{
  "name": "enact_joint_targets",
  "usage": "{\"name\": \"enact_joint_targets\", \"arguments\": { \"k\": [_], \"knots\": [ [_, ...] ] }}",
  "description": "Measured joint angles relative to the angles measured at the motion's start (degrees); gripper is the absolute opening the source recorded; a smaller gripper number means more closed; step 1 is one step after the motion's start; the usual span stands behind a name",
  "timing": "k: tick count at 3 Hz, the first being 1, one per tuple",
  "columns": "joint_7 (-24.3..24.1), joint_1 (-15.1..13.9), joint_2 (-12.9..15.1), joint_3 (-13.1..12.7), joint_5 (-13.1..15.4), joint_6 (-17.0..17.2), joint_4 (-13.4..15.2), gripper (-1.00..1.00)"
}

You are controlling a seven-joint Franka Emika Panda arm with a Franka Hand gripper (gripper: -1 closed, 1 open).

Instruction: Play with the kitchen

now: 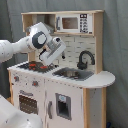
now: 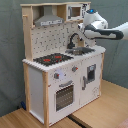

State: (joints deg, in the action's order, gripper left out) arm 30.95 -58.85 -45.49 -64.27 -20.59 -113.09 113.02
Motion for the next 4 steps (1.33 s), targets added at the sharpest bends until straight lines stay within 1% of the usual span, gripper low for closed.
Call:
{"name": "enact_joint_targets", "arguments": {
  "k": [1, 2, 4],
  "knots": [
    [0.0, -4.22, 3.27, -2.95, 0.05, 0.47, -1.24, 1.0],
    [-0.01, -8.74, 4.45, -6.17, 0.05, 0.47, -2.47, 1.0],
    [-2.14, -16.4, 6.54, -14.51, 0.01, 0.47, -6.96, 1.0]
  ]
}}
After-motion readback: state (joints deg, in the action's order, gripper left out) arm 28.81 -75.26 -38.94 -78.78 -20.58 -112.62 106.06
